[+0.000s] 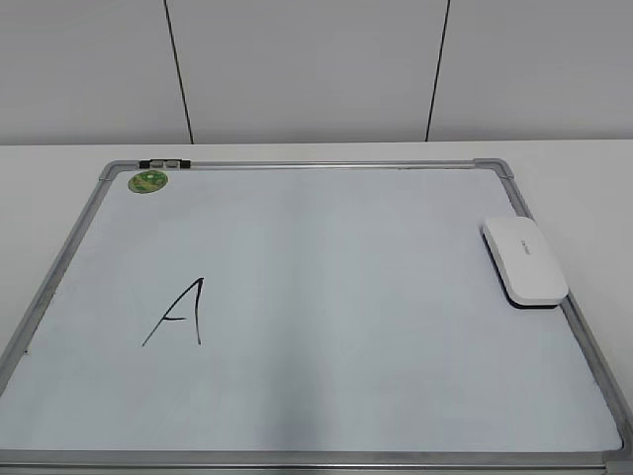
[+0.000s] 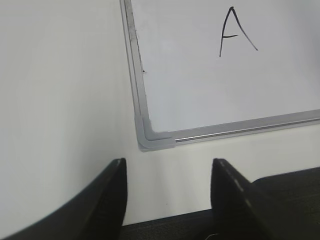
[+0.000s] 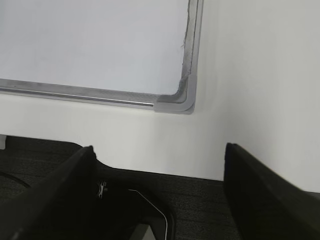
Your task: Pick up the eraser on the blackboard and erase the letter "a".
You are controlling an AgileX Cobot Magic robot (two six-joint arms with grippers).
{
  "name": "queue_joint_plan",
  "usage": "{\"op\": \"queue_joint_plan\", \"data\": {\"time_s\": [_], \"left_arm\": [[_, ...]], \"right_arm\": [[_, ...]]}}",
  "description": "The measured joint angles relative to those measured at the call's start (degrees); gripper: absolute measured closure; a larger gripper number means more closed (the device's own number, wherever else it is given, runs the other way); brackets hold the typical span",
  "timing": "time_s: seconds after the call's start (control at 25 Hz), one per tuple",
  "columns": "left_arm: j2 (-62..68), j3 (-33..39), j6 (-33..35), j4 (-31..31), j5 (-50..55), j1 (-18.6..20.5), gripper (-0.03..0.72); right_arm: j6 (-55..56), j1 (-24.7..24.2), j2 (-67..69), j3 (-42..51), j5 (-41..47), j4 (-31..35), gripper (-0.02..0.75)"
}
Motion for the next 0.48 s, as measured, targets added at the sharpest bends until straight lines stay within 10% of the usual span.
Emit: {"op": "queue_joint_plan", "data": {"time_s": [0.48], "left_arm": [[-10.96, 0.00, 0.00, 0.00, -0.04, 0.00, 0.299]], "right_arm": [[0.00, -0.69, -12.81, 0.00, -0.12, 0.00, 0.150]]}}
